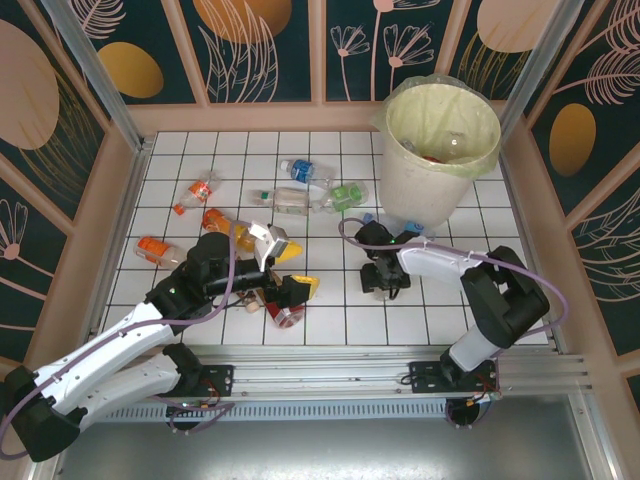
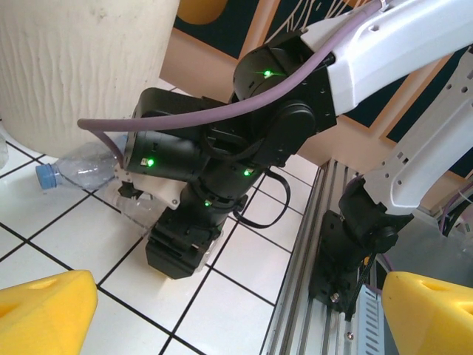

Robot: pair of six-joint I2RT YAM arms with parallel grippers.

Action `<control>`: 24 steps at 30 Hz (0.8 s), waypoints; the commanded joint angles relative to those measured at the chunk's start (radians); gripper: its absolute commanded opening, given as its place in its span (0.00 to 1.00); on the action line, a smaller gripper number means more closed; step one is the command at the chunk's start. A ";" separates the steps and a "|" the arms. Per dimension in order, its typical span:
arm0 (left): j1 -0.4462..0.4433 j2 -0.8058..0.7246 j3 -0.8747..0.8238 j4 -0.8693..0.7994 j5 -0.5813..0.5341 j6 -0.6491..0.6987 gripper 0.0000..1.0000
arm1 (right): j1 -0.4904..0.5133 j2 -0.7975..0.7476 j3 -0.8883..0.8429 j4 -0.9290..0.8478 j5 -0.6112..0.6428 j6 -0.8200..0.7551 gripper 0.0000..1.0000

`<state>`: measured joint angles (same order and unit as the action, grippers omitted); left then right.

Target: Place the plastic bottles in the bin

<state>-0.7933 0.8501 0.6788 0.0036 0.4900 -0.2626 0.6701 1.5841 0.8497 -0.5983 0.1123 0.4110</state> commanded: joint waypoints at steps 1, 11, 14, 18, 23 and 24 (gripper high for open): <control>-0.007 -0.016 -0.011 0.039 0.005 0.008 0.99 | 0.018 0.012 0.033 0.015 0.034 0.012 0.64; -0.007 -0.019 -0.012 0.051 -0.004 0.010 0.99 | 0.121 -0.086 0.084 0.108 -0.021 -0.097 0.59; -0.008 -0.042 -0.026 0.089 -0.041 0.000 0.99 | 0.132 -0.137 0.132 0.149 -0.056 -0.126 0.59; -0.007 -0.131 -0.053 0.161 -0.177 -0.021 0.99 | 0.133 -0.184 0.212 0.191 -0.079 -0.161 0.59; -0.007 -0.203 -0.045 0.159 -0.305 -0.022 0.99 | 0.132 -0.225 0.310 0.236 -0.071 -0.207 0.59; -0.007 -0.208 -0.044 0.157 -0.312 -0.027 0.99 | 0.132 -0.231 0.333 0.249 -0.064 -0.222 0.59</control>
<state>-0.7933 0.6575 0.6304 0.1154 0.2626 -0.2745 0.8005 1.3891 1.1191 -0.4076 0.0513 0.2462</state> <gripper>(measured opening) 0.986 0.596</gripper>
